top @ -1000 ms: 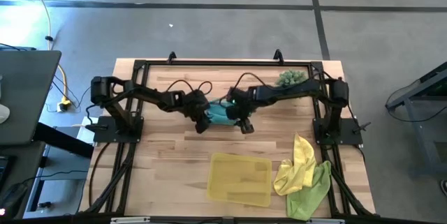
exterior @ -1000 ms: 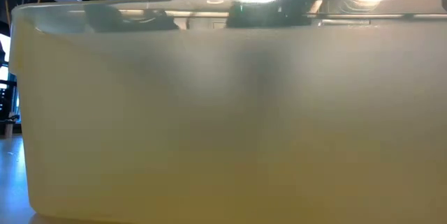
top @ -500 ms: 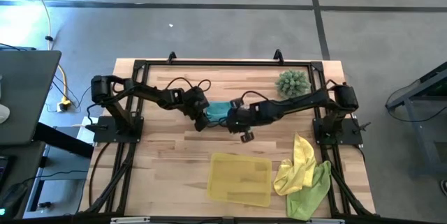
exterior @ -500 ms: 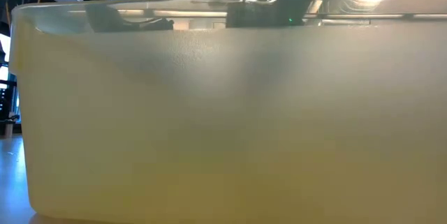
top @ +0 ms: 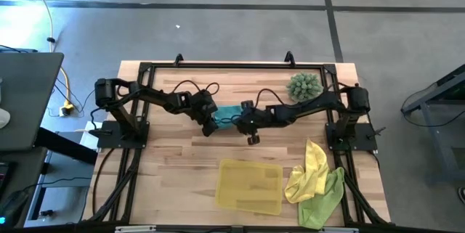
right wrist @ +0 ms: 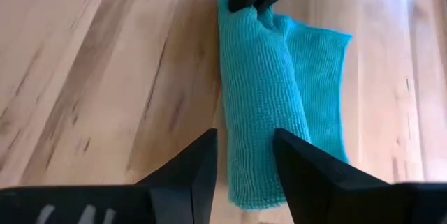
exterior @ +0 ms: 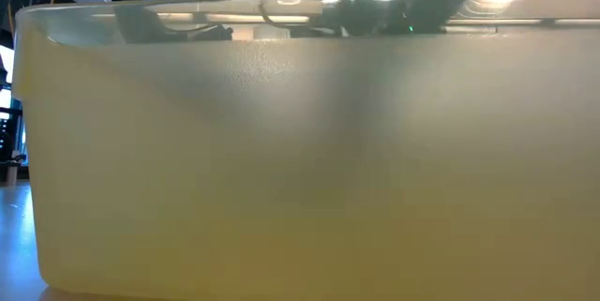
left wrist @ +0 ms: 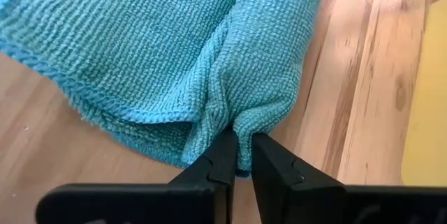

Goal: Roll microfiber towels into tight, uniform cylinder then place into a basket
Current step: Roll the blue towel

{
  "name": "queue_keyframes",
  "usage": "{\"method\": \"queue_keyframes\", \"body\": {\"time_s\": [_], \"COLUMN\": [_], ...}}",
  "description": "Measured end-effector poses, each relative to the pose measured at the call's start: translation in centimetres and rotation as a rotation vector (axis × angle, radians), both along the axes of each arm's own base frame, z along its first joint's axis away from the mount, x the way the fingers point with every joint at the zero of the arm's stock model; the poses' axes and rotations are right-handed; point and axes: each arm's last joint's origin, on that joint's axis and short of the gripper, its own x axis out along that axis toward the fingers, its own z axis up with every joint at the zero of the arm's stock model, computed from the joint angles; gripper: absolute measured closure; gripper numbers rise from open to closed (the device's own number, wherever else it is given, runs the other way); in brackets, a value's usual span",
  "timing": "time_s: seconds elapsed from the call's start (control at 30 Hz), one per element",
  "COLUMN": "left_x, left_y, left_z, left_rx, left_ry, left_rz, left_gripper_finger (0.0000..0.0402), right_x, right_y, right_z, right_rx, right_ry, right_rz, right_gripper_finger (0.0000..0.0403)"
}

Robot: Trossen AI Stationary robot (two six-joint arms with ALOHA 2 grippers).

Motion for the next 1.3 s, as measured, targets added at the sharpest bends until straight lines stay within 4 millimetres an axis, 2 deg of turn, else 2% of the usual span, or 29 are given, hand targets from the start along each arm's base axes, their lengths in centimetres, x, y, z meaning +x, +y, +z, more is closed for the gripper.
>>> {"method": "queue_keyframes", "body": {"time_s": [0.13,0.43,0.77,0.9,1.07,1.3], "left_x": [0.0,0.0,0.1,0.1,0.2,0.3], "left_y": [0.0,0.0,0.0,0.0,-0.3,-0.4], "left_z": [0.0,0.0,0.0,0.0,0.0,0.2], "left_rx": [0.001,-0.015,-0.049,-0.057,-0.122,-0.178], "left_ry": [-0.005,-0.004,-0.005,-0.006,-0.030,-0.067], "left_rz": [-0.001,0.017,0.056,0.061,0.017,-0.009], "left_gripper_finger": [0.0374,0.0374,0.0373,0.0372,0.0372,0.0371], "right_x": [-1.1,-2.9,-2.7,-2.6,-2.4,-2.5], "right_y": [-0.6,-2.3,-2.5,-2.6,-2.9,-3.2], "right_z": [-1.8,-3.7,-3.9,-4.5,-5.2,-5.3], "right_rx": [-0.052,-0.016,0.046,0.075,0.121,0.175], "right_ry": [-0.050,-0.044,-0.080,-0.085,-0.086,-0.093], "right_rz": [-0.025,-0.029,-0.001,-0.023,-0.069,-0.143], "right_gripper_finger": [0.0270,0.0263,0.0185,0.0180,0.0229,0.0362]}}
